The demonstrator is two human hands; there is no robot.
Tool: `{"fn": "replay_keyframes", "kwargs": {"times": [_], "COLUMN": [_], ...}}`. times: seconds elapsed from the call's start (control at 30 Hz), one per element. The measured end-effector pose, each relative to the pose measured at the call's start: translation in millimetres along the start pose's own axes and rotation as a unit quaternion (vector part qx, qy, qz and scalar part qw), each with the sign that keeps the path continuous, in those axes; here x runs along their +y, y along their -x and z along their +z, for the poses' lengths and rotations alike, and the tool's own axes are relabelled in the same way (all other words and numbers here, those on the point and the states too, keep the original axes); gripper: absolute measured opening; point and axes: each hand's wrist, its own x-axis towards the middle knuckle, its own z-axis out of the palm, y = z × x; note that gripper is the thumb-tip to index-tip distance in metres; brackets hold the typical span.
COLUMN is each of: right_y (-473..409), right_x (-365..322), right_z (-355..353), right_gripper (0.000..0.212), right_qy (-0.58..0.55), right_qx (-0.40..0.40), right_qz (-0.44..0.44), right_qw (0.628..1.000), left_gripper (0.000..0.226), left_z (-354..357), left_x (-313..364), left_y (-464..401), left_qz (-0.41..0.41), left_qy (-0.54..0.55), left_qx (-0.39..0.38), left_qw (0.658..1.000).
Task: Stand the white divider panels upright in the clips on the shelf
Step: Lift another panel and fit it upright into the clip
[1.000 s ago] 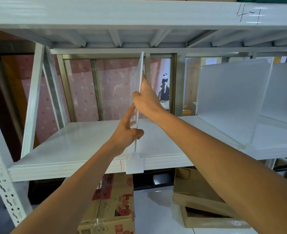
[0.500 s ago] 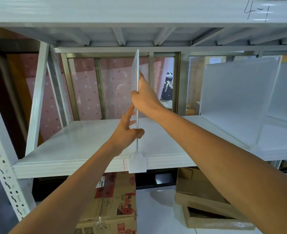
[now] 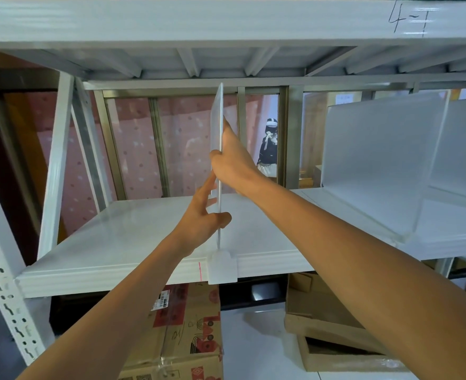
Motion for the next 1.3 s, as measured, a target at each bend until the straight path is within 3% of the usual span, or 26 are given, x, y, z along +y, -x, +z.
{"fn": "replay_keyframes", "kwargs": {"times": [0.57,0.77,0.9,1.0,1.3], "right_y": [4,12,20,26,24], "right_x": [1,7,12,14,29], "right_z": [-2,0,6,23,22], "right_gripper": [0.077,0.080,0.083,0.084,0.083], "right_qy": [0.012,0.029,0.024,0.027,0.003], "right_qx": [0.003,0.028,0.003,-0.029,-0.016], "right_qz": [-0.008,-0.013,-0.026,-0.041,-0.058], "right_qw": [1.000,0.999,0.999,0.998,0.998], "left_gripper": [0.088,0.098,0.094,0.091,0.100], "left_z": [6,29,25,24,24], "left_x": [0,-3,-8,-13,-25], "left_y": [5,12,17,29,25], "left_qz": [-0.005,0.088,0.070,0.053,0.100], "left_qy": [0.012,-0.140,-0.170,-0.158,-0.150], "left_qx": [0.008,0.012,-0.016,-0.015,-0.016], "left_qw": [1.000,0.986,0.983,0.986,0.983]}}
